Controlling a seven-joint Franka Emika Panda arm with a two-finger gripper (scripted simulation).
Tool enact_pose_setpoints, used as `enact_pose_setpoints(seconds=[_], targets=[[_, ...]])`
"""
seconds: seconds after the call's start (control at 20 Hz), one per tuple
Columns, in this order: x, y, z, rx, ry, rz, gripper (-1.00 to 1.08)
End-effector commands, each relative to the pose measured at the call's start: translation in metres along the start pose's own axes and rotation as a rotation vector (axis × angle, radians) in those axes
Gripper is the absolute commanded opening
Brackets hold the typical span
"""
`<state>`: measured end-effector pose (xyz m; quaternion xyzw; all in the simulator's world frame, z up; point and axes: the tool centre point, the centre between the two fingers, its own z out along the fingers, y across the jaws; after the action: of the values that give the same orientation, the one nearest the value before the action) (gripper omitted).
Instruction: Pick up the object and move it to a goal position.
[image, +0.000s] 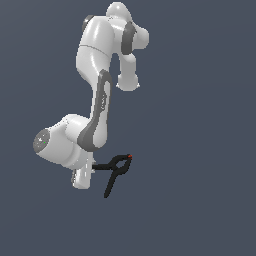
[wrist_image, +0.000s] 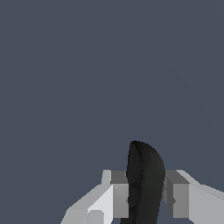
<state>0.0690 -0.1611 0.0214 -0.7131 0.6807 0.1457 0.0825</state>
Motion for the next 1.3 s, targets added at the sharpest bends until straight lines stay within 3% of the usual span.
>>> enact_pose_setpoints(seconds=[0.0,0.7,1.25], targets=[[0.0,0.0,0.0,0.0,0.0,0.0,-1.0],[-0.004,0.007,-0.006,0.0,0.0,0.0,-1.0],[-0.023,0.04,-0.032,0.0,-0.001,0.0,-1.0]])
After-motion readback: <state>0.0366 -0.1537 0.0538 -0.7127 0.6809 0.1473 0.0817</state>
